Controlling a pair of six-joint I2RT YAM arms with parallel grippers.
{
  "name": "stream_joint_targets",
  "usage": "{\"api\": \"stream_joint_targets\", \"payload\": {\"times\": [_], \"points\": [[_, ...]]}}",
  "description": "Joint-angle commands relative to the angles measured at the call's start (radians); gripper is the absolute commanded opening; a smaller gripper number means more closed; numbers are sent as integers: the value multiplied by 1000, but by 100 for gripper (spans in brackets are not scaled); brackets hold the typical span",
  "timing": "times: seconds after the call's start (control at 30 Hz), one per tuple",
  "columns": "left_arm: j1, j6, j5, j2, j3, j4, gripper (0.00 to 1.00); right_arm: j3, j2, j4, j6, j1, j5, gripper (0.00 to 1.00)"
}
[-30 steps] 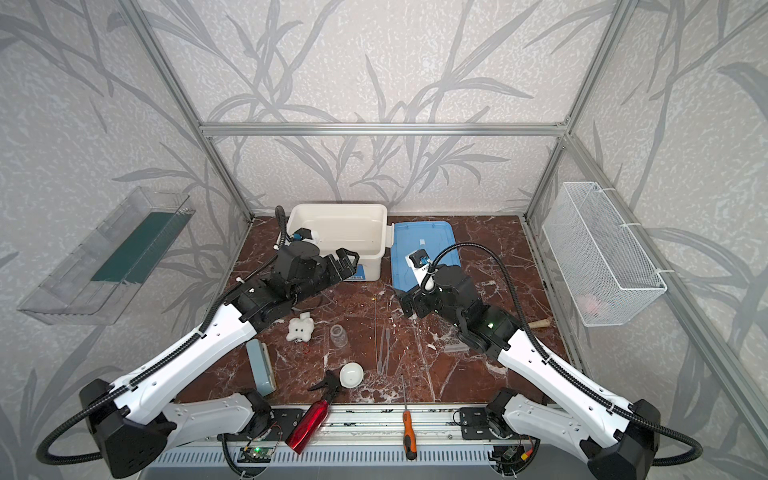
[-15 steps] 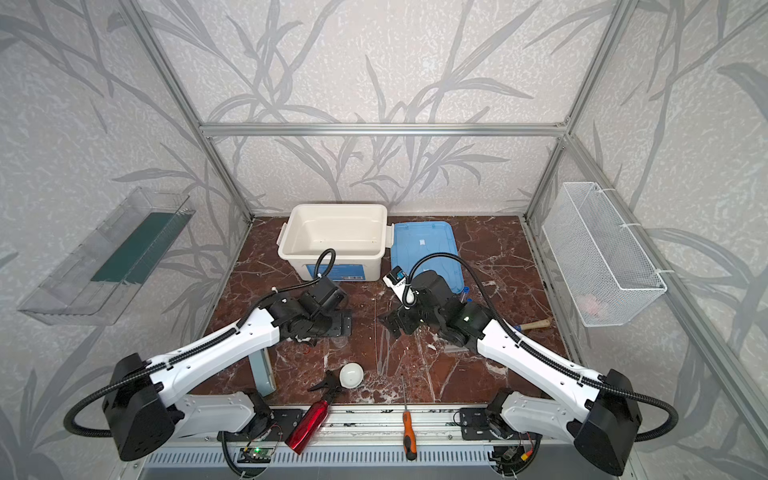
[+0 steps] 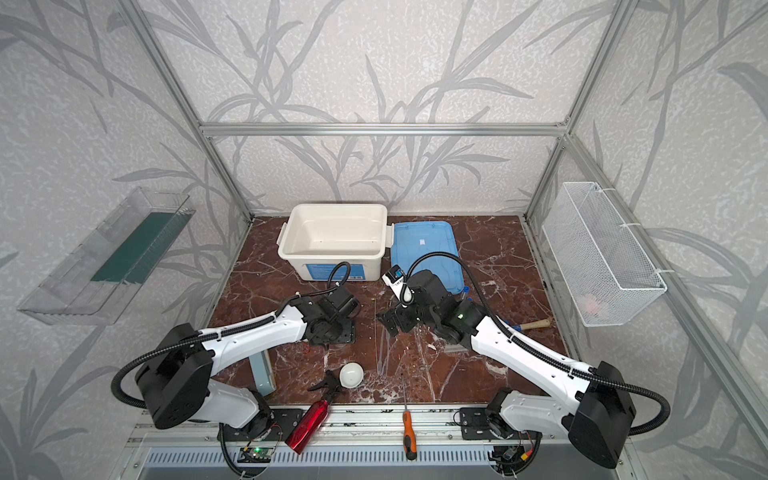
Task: Organize the chemistry lab equipment
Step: 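Lower the left gripper onto the small clear glass beaker and close, then lift the glass beaker into the white bin with the left gripper and release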
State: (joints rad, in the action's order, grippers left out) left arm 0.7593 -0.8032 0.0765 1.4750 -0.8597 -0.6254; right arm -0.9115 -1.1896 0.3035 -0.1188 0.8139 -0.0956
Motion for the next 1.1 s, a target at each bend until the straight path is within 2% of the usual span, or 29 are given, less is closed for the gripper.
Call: {"api": "stream_joint_targets", "payload": {"times": [0.0, 0.37, 0.53, 0.73, 0.83, 0.93, 1.07], "points": [[5, -14, 8, 15, 23, 35, 68, 6, 18, -21, -9, 7, 12, 99], [5, -13, 31, 10, 11, 6, 41, 3, -1, -36, -25, 7, 1, 100], [3, 1, 61, -66, -33, -58, 36, -10, 5, -63, -51, 7, -35, 99], [-4, 58, 148, -162, -186, -186, 36, -42, -8, -149, -64, 7, -210, 99], [-39, 119, 167, -176, -292, -236, 35, -81, -20, -166, -66, 5, -214, 99], [-97, 182, 187, -172, -392, -258, 31, -118, -36, -172, -58, 5, -166, 99], [-227, 258, 131, -109, -539, -275, 31, -217, -99, -140, -66, -2, -91, 99]]}}
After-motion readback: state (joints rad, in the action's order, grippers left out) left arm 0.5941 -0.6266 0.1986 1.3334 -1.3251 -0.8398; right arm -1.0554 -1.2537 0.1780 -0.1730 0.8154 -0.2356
